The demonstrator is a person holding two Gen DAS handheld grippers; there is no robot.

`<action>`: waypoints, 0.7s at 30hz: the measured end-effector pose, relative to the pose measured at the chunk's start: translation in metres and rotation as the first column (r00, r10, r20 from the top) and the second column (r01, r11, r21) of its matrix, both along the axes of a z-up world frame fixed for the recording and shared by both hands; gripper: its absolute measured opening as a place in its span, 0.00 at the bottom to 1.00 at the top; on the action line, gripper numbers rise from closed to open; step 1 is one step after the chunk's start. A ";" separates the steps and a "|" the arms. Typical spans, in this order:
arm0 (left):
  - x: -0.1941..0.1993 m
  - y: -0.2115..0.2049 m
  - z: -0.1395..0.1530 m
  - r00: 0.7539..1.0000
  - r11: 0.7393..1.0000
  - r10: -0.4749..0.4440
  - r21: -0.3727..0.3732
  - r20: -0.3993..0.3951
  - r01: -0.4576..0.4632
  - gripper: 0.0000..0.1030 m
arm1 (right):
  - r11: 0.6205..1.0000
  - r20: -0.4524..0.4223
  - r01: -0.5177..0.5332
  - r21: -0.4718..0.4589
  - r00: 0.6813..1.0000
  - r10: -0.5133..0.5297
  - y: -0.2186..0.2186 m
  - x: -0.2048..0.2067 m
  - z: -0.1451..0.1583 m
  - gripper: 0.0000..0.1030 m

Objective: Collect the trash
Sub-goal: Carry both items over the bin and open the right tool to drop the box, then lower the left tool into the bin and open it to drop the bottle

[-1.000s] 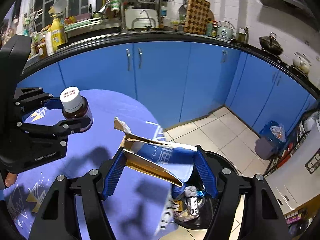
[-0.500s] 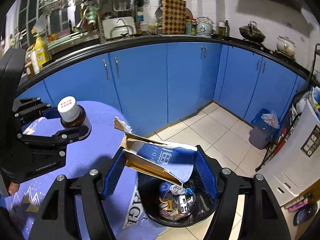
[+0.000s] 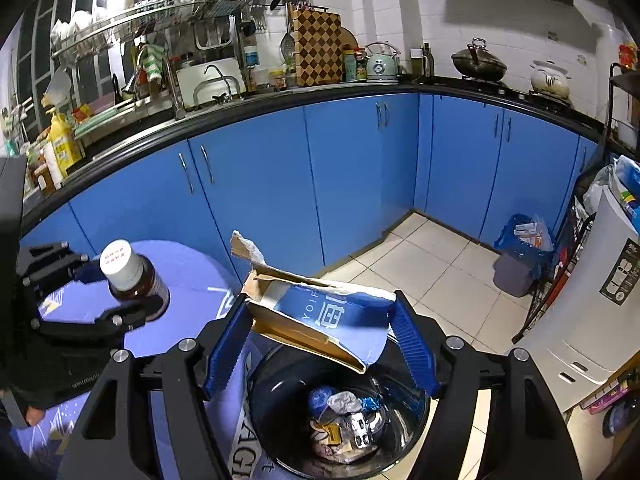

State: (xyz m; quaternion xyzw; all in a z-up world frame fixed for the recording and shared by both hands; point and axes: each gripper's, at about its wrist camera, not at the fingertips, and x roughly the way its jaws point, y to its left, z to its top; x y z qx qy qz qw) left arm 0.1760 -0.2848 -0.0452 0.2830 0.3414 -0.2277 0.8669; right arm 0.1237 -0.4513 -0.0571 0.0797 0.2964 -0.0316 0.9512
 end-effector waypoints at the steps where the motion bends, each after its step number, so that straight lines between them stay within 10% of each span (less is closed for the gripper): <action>1: 0.001 -0.001 0.000 1.000 1.000 0.001 0.000 -0.002 -0.001 0.46 | 1.000 0.003 0.004 0.001 1.000 -0.004 -0.001 0.001 0.001 0.66; 21: -0.003 -0.030 -0.007 0.999 0.999 -0.047 0.014 -0.010 0.047 0.46 | 0.992 -0.034 0.122 0.036 0.992 -0.121 -0.042 -0.020 -0.022 0.79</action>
